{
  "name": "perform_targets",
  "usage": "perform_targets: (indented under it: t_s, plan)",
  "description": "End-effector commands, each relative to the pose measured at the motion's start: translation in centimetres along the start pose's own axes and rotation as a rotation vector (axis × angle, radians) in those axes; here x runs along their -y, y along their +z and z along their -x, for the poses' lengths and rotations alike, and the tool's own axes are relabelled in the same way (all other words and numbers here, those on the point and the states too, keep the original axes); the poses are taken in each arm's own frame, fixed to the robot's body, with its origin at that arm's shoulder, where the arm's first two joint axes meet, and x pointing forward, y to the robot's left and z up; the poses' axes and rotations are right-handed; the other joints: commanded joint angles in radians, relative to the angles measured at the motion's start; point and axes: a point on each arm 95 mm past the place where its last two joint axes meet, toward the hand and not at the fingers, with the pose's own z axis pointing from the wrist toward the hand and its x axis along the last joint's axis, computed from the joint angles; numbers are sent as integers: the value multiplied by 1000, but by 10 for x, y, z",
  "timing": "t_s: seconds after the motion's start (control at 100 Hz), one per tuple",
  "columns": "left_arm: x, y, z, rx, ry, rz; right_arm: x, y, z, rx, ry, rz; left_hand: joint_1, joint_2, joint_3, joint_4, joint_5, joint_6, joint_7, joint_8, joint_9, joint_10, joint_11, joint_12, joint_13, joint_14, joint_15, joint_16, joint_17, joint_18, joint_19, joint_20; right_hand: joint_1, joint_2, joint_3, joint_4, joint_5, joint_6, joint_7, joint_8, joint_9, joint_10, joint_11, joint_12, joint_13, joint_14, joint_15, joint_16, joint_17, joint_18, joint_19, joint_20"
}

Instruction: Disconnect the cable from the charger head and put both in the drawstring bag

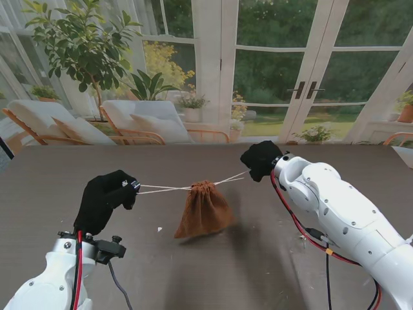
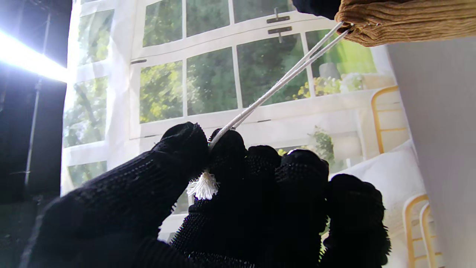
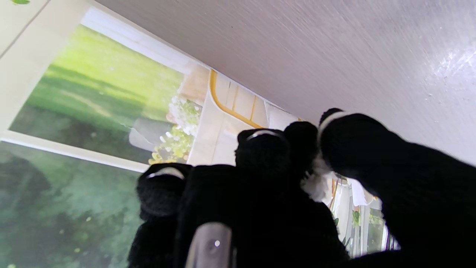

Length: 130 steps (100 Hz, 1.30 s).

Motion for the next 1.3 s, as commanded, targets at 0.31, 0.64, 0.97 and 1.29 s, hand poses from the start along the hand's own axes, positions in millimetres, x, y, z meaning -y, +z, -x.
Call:
perform_targets:
  t_s: [0.31,0.64,0.97,1.29]
  plan:
    - [-4,10,21,114,93,105,14,-6,-9,17,21,-19,133,11,-11,-11,-47,-24,104,-35,-104,35,-26,34,-145,55,-30,10,-144,-52,-65,87,47,60,68,43,-44,3,37,30,118,27,-43,-3,0,-229,0,-3,449,-33,0,25]
    - [-4,6,46,237,242,194,25,-6,-21,44,79,-11,217,27,-78,27,-92,11,-51,-131,-176,96,-244,-36,-327,156,-276,-33,-351,-69,-233,69,31,129,5,43,-100,-37,22,10,114,32,-160,-10,-1,-172,-51,-45,430,25,-79,-2]
    - [-1,4,72,331,381,259,41,-7,-36,41,117,-11,270,40,-154,73,-98,15,-257,-284,-261,111,-367,-262,-430,152,-518,-139,-456,-97,-368,-104,-31,249,-132,38,-172,-124,-59,-62,28,41,-372,-6,-3,-66,-231,-156,382,152,-265,-61]
    - [1,5,86,385,464,319,43,-10,-36,22,109,-34,107,75,-21,127,-139,86,-719,-442,-385,97,-507,-837,-554,121,-836,-332,-529,-130,-636,-227,-191,419,-356,157,-361,-91,-379,-107,-288,74,-556,-145,-43,94,-925,-377,126,244,-592,-62]
